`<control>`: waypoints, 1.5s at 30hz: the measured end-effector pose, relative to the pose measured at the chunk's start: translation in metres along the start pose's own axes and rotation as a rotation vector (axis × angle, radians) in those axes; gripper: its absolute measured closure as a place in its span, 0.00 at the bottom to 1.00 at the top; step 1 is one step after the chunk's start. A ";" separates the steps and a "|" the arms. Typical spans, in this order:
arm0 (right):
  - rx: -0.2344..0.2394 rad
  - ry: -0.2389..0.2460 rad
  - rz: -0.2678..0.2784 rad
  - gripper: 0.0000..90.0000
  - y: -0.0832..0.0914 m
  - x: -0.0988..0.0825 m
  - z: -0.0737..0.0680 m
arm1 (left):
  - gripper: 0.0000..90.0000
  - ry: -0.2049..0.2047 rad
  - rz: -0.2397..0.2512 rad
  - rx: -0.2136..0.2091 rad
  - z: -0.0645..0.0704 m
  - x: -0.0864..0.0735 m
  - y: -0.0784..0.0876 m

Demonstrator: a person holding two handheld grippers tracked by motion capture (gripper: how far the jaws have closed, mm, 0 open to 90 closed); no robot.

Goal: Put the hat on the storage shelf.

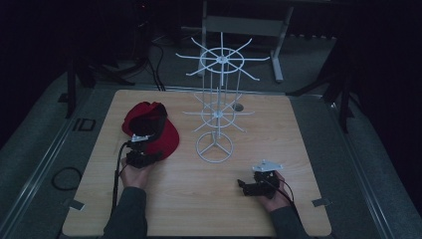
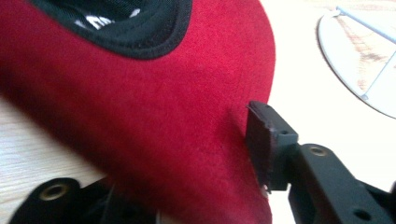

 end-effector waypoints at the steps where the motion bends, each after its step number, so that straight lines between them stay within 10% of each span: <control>1: 0.000 0.001 0.000 0.14 0.000 0.000 0.000 | 0.70 -0.016 0.007 0.014 0.000 0.001 0.002; 14: 0.000 0.000 0.000 0.14 0.000 0.000 0.000 | 0.95 -0.066 0.096 0.024 0.001 -0.001 0.018; 45: 0.000 0.002 0.000 0.14 0.000 0.000 0.000 | 0.95 -0.063 0.246 0.038 0.012 0.026 0.052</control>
Point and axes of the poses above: each handheld gripper's, and its own axes: y roughly backward along the jaws, x roughly out of its top, z roughly to its right, the point moved 10 cm from there along -y, roughly forward along the jaws, and after that the axes turned 12 degrees about -x, right-handed, at the moved point
